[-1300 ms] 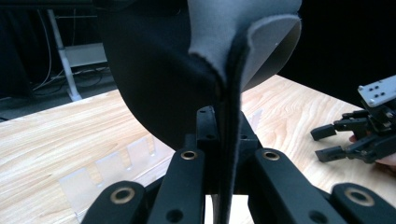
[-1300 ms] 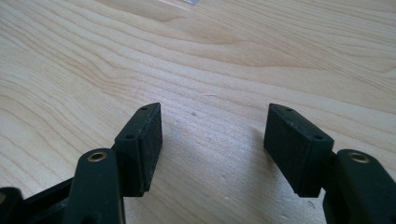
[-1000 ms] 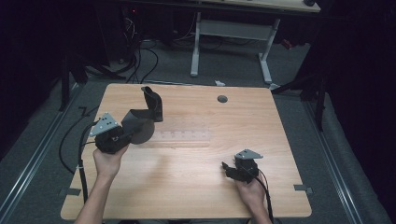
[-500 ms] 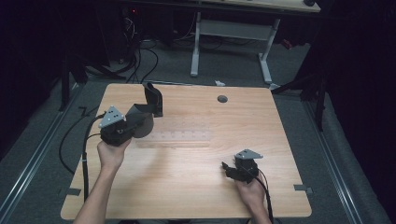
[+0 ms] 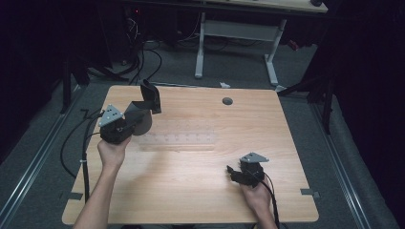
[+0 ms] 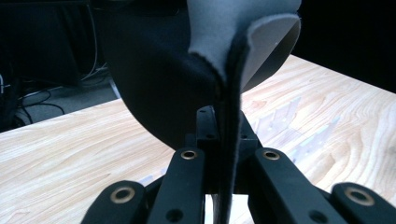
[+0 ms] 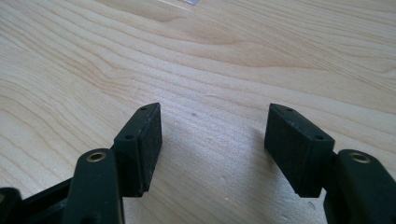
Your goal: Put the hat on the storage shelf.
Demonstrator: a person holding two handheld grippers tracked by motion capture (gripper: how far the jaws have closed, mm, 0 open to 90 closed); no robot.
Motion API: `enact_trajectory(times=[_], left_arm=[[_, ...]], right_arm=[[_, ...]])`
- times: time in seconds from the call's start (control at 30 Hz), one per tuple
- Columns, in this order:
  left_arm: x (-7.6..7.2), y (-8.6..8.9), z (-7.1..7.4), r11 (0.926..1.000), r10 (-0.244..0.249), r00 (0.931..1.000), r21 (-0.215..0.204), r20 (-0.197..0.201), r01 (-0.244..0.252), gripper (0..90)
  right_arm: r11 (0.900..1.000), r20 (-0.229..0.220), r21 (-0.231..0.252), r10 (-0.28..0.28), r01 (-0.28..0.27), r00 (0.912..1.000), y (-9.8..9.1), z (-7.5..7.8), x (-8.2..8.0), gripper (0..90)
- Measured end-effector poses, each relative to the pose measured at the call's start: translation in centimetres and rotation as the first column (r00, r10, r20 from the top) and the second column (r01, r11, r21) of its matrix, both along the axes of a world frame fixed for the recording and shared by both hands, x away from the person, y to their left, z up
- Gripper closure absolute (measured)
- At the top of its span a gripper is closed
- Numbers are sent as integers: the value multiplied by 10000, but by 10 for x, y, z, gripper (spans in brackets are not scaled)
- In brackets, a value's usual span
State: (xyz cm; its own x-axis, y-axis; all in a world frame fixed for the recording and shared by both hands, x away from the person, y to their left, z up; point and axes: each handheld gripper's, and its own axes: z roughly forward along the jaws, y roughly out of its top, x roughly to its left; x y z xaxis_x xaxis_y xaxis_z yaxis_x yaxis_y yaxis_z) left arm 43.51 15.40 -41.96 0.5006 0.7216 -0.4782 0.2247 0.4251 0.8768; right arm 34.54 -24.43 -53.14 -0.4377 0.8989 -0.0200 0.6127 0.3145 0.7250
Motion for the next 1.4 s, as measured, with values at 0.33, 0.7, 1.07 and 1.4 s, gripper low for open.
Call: enact_trajectory(times=[0.33,0.7,1.07,1.4], left_arm=[[3,5,-7,9993,385,9992,-25,85,-385,863],[6,13,-10,9972,747,9971,0,129,-747,862],[12,5,-19,9970,746,9972,199,56,-747,861],[12,3,-24,9963,861,9961,53,169,-862,860]], right_arm=[[10000,-1,-4,13,-13,10000,0,0,0,366],[10000,20,-20,14,-14,10000,0,0,0,366],[10000,23,-15,6,-6,10000,0,0,0,366],[10000,24,-14,13,-13,10000,0,0,0,366]])
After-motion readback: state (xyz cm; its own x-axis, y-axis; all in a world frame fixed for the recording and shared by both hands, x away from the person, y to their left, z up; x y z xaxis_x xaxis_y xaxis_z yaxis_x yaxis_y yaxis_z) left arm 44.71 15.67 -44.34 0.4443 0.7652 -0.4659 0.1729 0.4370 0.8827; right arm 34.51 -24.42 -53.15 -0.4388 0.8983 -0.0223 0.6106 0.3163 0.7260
